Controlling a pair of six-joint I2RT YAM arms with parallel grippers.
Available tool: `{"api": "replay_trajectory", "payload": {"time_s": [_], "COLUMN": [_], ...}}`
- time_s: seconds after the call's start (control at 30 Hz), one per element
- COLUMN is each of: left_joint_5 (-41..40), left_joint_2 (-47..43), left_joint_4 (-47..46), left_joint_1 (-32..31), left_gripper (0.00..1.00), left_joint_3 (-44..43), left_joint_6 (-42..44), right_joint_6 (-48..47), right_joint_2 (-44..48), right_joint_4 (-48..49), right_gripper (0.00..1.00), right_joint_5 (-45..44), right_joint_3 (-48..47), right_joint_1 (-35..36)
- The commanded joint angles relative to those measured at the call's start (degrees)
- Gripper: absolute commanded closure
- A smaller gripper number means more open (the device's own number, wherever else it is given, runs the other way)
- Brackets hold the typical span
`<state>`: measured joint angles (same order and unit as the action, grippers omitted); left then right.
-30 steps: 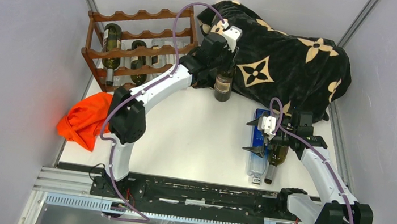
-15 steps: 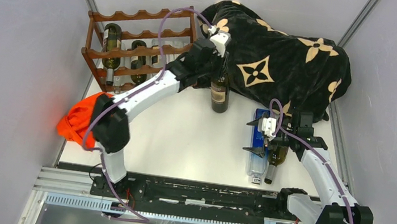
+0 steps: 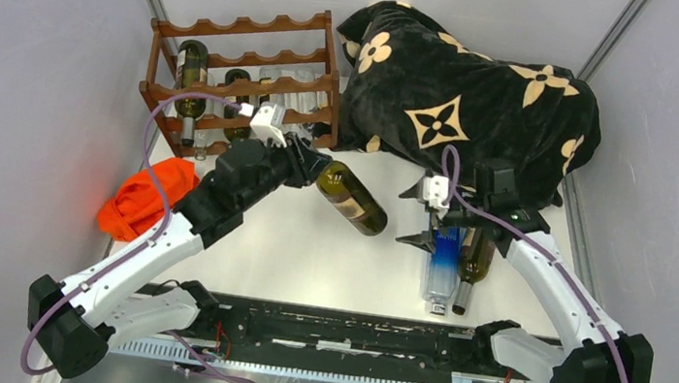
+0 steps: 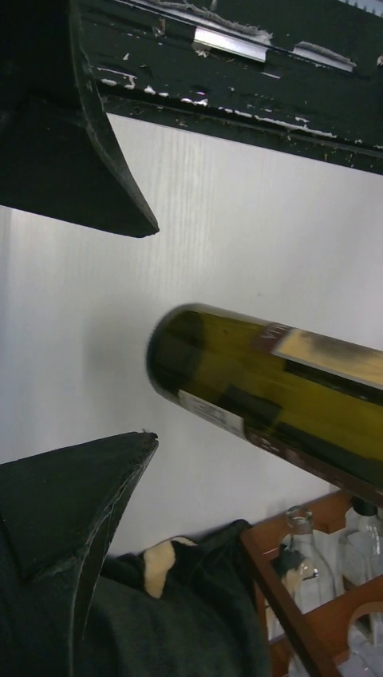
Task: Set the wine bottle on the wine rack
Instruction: Pick up the wine bottle from the center of the board.
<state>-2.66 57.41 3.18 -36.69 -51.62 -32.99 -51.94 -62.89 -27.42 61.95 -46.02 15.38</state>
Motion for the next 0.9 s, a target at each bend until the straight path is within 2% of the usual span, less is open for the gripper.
{"api": "replay_trajectory", "payload": {"time_s": [0.0, 0.13, 0.23, 0.43, 0.67, 0.87], "left_joint_5": [-6.39, -9.04, -9.48, -8.57, -4.98, -2.21], "left_joint_2": [-5.59, -8.87, -9.81, -12.14, -12.32, -11.72], "left_joint_4": [-12.46, -13.37, -13.61, -16.70, -18.91, -21.66], "left_joint_1": [0.20, 0.21, 0.19, 0.07, 0.12, 0.06], "left_gripper": [0.98, 0.98, 0.98, 0.98, 0.98, 0.98], "left_joint_3": [6.39, 10.07, 11.63, 13.52, 13.78, 14.60], "left_joint_6": [-13.65, -18.63, -21.02, -24.09, -26.69, -28.97], "right_joint_6": [11.70, 20.42, 23.14, 27.69, 26.86, 22.96], "right_joint_2": [-2.87, -4.83, -6.75, -11.15, -14.52, -15.01], "right_joint_4": [3.61, 10.42, 14.20, 19.96, 21.73, 20.94], "right_gripper": [0.02, 0.02, 0.02, 0.02, 0.02, 0.04], "right_joint_5": [-7.29, -15.84, -19.81, -23.39, -31.62, -28.57], "right_joint_3": [-6.48, -7.26, -6.98, -5.09, -4.91, -4.62], "right_joint_1": [7.95, 14.90, 18.42, 21.05, 22.62, 23.51]}}
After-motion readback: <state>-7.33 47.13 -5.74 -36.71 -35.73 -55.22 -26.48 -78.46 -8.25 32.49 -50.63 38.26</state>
